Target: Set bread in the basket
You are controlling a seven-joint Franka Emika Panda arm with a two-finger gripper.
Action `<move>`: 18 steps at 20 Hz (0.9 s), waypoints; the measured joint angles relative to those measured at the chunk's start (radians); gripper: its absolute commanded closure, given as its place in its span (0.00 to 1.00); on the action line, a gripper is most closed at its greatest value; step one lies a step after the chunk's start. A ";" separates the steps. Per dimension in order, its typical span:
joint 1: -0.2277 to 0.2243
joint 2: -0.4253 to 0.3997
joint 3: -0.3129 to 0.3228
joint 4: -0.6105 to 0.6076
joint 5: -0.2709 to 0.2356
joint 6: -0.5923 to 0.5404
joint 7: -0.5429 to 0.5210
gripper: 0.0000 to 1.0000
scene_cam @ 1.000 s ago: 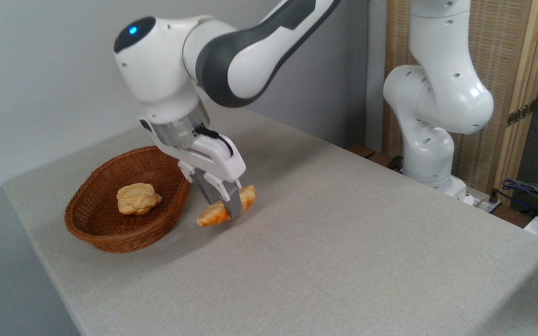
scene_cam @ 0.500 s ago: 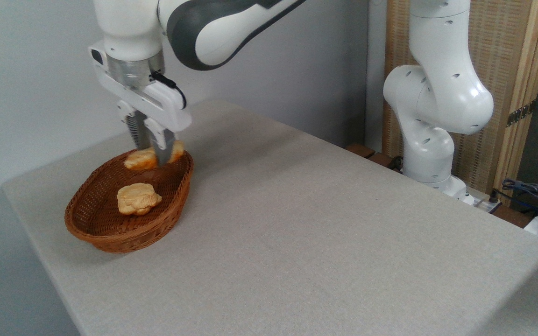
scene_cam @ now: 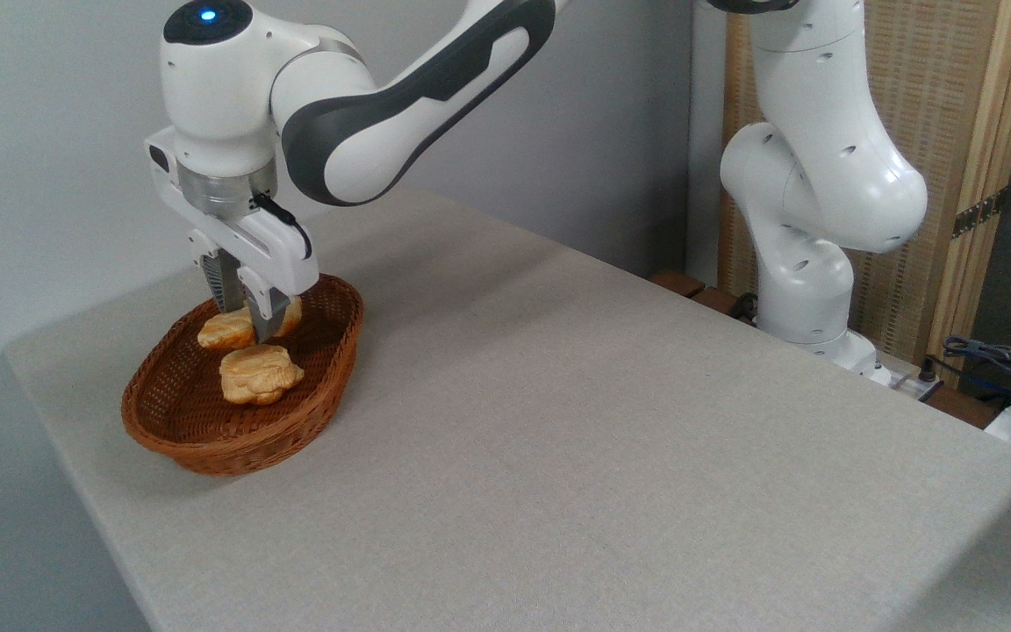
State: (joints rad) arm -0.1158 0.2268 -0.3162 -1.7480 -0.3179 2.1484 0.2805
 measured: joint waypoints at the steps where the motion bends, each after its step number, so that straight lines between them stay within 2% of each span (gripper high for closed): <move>1: 0.000 0.000 -0.001 0.000 0.000 0.000 0.000 0.00; 11: 0.006 -0.012 0.004 0.007 0.009 -0.007 0.000 0.00; 15: 0.015 -0.066 0.064 0.039 0.014 -0.136 0.000 0.00; 18: 0.020 -0.105 0.118 0.089 0.091 -0.271 0.001 0.00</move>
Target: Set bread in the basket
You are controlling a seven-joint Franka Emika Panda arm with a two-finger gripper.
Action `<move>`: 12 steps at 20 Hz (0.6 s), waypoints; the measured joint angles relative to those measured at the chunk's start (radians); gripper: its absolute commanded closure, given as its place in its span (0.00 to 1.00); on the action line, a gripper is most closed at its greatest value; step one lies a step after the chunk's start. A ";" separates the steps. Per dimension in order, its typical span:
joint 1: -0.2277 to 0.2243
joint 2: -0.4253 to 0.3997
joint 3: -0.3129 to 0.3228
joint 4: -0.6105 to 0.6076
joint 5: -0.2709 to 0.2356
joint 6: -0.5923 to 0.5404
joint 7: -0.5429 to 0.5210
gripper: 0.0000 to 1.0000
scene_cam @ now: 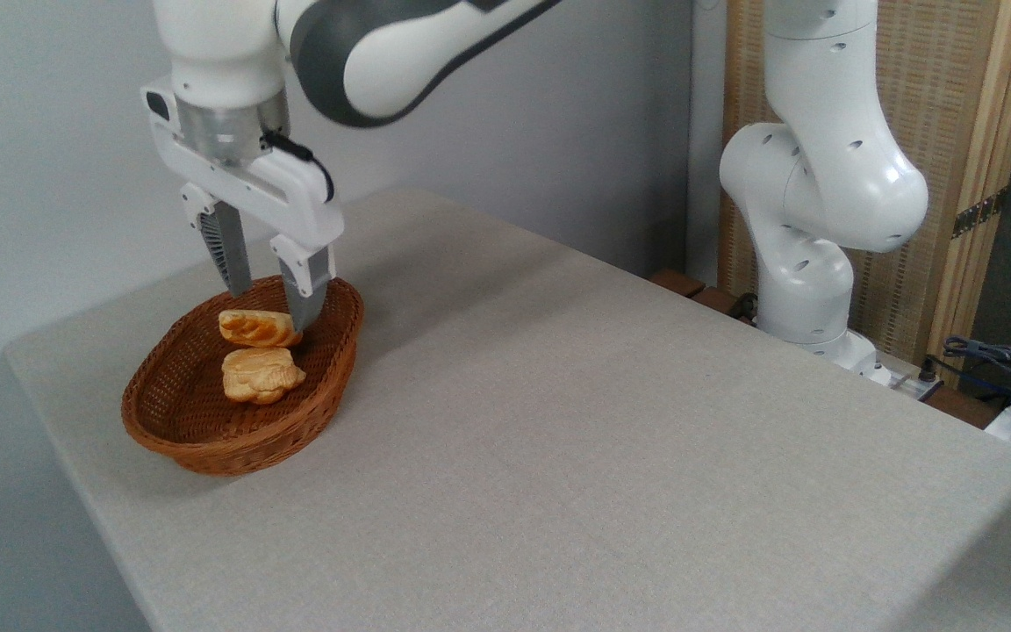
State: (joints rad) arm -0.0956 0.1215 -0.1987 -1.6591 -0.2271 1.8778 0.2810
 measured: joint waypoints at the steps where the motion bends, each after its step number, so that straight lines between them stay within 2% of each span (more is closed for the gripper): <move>1: 0.000 -0.005 0.014 0.013 0.030 -0.021 0.000 0.00; 5: 0.002 -0.006 0.059 0.035 0.136 -0.041 0.028 0.00; 8: 0.004 -0.005 0.096 0.035 0.157 -0.070 0.112 0.00; 12: 0.010 -0.004 0.146 0.035 0.160 -0.100 0.280 0.00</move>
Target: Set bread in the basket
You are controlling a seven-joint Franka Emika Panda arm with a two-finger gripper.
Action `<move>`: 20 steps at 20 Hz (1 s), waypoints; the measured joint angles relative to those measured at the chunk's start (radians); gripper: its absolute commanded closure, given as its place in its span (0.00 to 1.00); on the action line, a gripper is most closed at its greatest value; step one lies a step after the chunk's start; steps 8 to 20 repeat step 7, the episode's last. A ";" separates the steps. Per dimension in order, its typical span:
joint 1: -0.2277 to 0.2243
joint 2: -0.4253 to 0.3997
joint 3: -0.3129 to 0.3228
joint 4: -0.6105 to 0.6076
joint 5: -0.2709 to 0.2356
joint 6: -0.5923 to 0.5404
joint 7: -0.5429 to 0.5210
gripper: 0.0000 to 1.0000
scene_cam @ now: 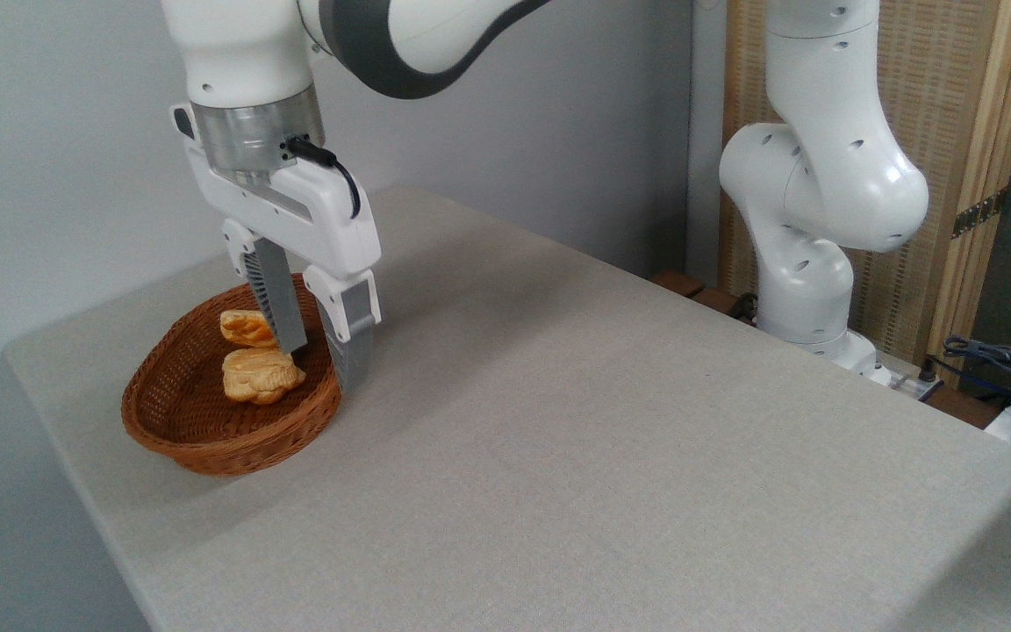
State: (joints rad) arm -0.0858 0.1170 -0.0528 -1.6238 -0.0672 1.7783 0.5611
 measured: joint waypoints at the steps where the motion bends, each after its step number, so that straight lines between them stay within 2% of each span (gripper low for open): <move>1: 0.002 0.000 0.010 0.000 0.000 -0.009 0.036 0.00; 6: 0.003 0.000 0.039 0.000 0.000 -0.037 0.131 0.00; 20: 0.003 0.000 0.041 0.000 0.000 -0.037 0.135 0.00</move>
